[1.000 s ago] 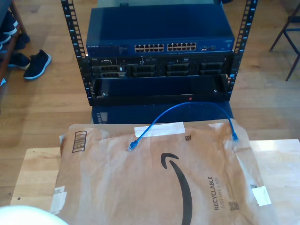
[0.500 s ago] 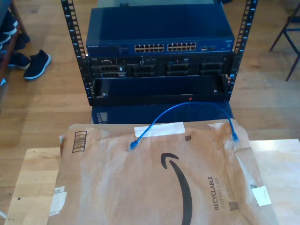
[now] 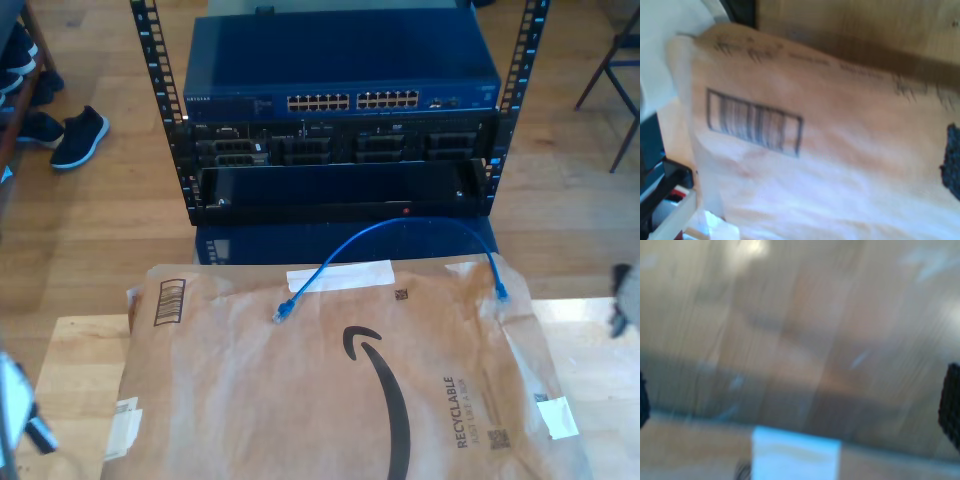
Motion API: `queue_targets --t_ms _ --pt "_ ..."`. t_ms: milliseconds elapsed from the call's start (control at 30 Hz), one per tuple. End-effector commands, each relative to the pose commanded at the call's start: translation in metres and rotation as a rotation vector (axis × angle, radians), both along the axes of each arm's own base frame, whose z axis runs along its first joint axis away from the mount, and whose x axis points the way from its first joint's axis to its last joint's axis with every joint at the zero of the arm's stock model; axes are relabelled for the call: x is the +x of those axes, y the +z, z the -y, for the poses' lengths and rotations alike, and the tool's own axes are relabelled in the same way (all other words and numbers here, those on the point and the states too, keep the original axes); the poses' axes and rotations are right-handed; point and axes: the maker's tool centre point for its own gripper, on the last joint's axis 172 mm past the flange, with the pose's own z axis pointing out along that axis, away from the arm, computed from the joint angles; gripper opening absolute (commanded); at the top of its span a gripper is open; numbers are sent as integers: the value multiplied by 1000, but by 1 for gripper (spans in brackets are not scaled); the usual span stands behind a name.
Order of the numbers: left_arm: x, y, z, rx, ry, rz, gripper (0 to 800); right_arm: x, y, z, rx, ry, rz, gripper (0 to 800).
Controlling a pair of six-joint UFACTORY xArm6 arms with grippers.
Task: Grab the cable and plug it in
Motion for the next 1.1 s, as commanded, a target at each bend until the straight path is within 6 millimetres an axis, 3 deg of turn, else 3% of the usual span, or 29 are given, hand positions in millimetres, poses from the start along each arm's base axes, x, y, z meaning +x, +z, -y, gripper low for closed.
queue_targets --t_ms 133,300,467,533,700,833,1000,1100 --pt "14 -5 26 36 -38 -4 800 23 3 -54 -6 69 1 788" --pt "19 -7 33 38 -58 -17 800 37 4 -112 -9 197 -13 787" --pt "23 -14 32 39 -56 -19 800 85 5 -194 -21 206 -11 790" --pt "23 -15 32 38 -58 -23 800 101 -6 -226 -22 210 -14 790" --pt "23 -18 32 35 -59 -33 800 141 -19 -266 -3 236 12 790" --pt "30 -22 29 41 -53 -5 800 167 -30 -282 17 266 55 792" --pt "31 -24 29 41 -54 -3 800 180 -44 -306 48 300 50 792" --pt "33 -22 29 42 -54 2 800 183 -43 -314 62 304 55 792"
